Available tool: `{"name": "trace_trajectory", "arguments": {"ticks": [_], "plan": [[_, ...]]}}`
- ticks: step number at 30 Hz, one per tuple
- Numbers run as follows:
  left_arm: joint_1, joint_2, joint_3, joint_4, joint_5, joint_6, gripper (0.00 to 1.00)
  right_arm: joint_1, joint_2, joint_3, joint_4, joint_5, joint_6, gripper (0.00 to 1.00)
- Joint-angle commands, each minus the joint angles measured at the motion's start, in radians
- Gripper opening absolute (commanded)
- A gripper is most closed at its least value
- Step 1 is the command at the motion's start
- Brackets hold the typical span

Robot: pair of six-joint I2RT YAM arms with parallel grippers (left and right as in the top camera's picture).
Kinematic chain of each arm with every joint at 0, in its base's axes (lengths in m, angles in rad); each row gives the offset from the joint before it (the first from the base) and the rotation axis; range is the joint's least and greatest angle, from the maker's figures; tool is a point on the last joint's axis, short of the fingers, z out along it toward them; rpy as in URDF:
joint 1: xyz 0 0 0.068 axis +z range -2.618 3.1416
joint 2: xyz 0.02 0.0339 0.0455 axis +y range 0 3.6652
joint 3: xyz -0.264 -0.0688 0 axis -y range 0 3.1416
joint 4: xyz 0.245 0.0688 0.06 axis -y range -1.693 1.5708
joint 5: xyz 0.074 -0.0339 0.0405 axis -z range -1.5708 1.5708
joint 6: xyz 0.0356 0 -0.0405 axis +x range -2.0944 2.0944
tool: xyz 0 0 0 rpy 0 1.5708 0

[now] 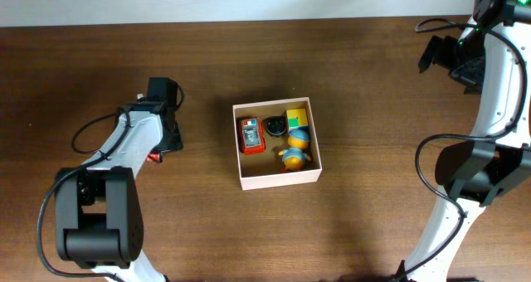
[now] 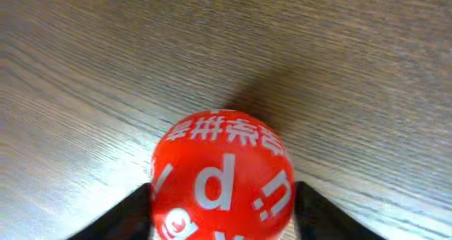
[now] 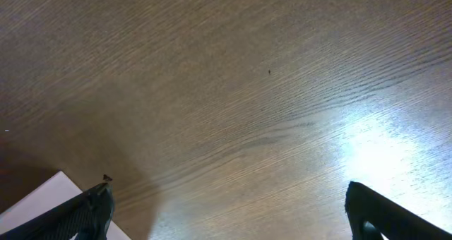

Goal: Pack container
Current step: 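Close the left gripper on the red ball and lift it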

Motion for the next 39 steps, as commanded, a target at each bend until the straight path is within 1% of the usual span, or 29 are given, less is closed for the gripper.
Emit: {"name": "trace_trajectory", "arguments": {"ticks": [1,2,5,7,11,20,32,36,39], "plan": [[-0.003,0.018,-0.013,0.005,0.047,-0.003,0.5,0.002,0.0,0.005,-0.002,-0.006,0.005,0.99],[-0.003,0.018,-0.013,0.005,0.047,-0.003,0.48,0.002,0.0,0.005,-0.002,-0.006,0.005,0.99],[-0.003,0.018,-0.013,0.005,0.048,-0.003,0.36,0.002,0.0,0.005,-0.002,-0.006,0.005,0.99],[-0.003,0.018,-0.013,0.005,0.048,-0.003,0.32,0.002,0.0,0.005,-0.002,-0.006,0.005,0.99],[-0.003,0.018,-0.013,0.007,0.061,-0.003,0.29,0.002,0.0,0.005,-0.002,-0.006,0.005,0.99],[-0.003,0.017,0.026,-0.015,0.136,-0.003,0.28,0.002,0.0,0.005,-0.002,-0.006,0.005,0.99],[-0.003,0.013,0.201,-0.164,0.214,0.002,0.28,0.002,0.0,0.005,-0.002,-0.006,0.005,0.99],[-0.003,-0.004,0.257,-0.178,0.332,0.084,0.28,0.002,0.0,0.005,-0.002,-0.006,0.005,0.99],[-0.003,-0.031,0.298,-0.179,0.476,0.169,0.28,0.002,0.0,0.005,-0.002,-0.006,0.005,0.99]]}}
